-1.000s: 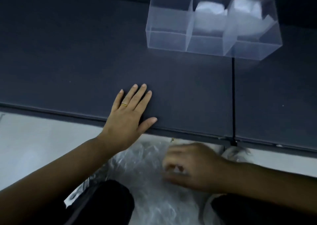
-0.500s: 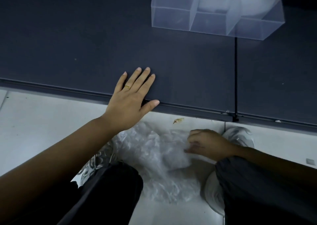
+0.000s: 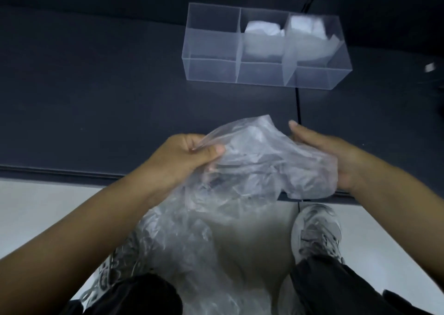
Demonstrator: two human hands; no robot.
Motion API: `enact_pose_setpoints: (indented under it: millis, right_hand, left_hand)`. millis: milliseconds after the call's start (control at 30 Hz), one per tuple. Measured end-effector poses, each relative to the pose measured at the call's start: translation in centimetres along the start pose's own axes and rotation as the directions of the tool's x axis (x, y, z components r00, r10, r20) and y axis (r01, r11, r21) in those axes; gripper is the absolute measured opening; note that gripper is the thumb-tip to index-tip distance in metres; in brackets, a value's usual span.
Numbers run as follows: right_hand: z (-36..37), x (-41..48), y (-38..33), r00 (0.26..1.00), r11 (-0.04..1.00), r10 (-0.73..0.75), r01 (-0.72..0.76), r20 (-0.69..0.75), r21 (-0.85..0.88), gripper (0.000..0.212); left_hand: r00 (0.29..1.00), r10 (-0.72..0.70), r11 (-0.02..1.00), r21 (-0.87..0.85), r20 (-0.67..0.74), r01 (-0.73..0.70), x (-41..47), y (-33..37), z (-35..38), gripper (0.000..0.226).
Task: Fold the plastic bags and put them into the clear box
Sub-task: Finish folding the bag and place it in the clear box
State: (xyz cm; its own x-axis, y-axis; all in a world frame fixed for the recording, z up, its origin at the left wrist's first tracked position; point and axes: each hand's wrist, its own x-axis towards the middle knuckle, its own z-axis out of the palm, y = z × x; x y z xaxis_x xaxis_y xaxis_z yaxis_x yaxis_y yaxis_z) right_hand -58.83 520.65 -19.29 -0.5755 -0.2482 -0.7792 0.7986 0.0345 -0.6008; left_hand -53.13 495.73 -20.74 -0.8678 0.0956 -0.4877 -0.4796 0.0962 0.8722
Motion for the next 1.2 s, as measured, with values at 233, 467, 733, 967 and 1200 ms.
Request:
enact_pose_setpoints:
  millis: [233, 467, 733, 967, 1200]
  right_hand:
    - [-3.0, 0.8, -0.1, 0.527, 0.67, -0.73, 0.427, -0.435, -0.607, 0.012]
    - [2.9, -0.9, 3.1, 0.704, 0.475, -0.706, 0.392, -0.075, -0.788, 0.092]
    - [5.1, 0.0, 1.1, 0.798, 0.657, -0.557, 0.592, 0.23, -0.466, 0.035]
    - [3.1, 0.7, 1.1, 0.8, 0.785, -0.6, 0.591, 0.011, -0.189, 0.016]
    - [0.9, 0.1, -0.3, 0.682, 0.678, -0.728, 0.7, -0.071, -0.223, 0.023]
  left_hand:
    - [0.974, -0.137, 0.986, -0.117, -0.182, 0.117, 2.0, -0.9, 0.1, 0.041]
    - [0.995, 0.038, 0.995, -0.093, -0.092, -0.046, 1.2, -1.3, 1.4, 0.018]
    - [0.981, 0.176, 0.975, -0.153, 0.08, -0.162, 0.2, -0.4, 1.7, 0.033]
    - [0.961, 0.134, 0.975, -0.143, -0.243, -0.172, 0.1, -0.2, 0.2, 0.082]
    - [0.99, 0.12, 0.977, 0.17, 0.076, -0.132, -1.6, -0.2, -2.6, 0.053]
